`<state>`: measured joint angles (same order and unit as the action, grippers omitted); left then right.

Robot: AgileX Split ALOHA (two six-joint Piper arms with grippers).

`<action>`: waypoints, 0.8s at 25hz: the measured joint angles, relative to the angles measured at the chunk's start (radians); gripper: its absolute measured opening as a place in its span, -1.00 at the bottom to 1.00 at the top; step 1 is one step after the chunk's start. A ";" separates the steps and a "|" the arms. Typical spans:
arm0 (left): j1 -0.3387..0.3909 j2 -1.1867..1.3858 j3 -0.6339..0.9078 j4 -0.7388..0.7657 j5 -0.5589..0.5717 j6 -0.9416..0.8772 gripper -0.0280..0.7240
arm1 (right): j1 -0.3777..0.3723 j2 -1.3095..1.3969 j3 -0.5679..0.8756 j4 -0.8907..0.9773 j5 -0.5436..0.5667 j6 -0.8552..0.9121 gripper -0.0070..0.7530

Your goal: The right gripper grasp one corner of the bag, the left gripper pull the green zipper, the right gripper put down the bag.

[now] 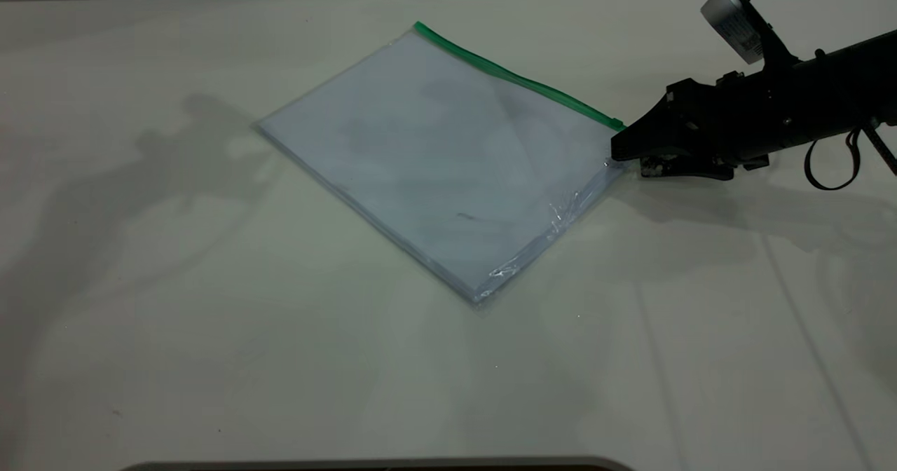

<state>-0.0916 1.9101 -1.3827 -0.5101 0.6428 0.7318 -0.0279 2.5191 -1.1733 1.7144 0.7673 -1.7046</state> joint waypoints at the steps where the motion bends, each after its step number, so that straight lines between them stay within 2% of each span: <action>1: 0.000 0.000 0.000 -0.001 -0.001 0.000 0.64 | 0.000 0.003 -0.001 0.008 -0.002 -0.012 0.40; 13: 0.000 0.000 0.000 -0.001 -0.005 0.000 0.64 | 0.004 0.041 -0.007 0.075 0.021 -0.073 0.40; 20: 0.000 0.000 0.000 -0.001 -0.008 -0.001 0.64 | 0.072 0.055 -0.054 0.075 0.021 -0.088 0.40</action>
<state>-0.0916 1.9101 -1.3827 -0.5108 0.6346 0.7309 0.0446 2.5738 -1.2273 1.7891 0.7881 -1.7925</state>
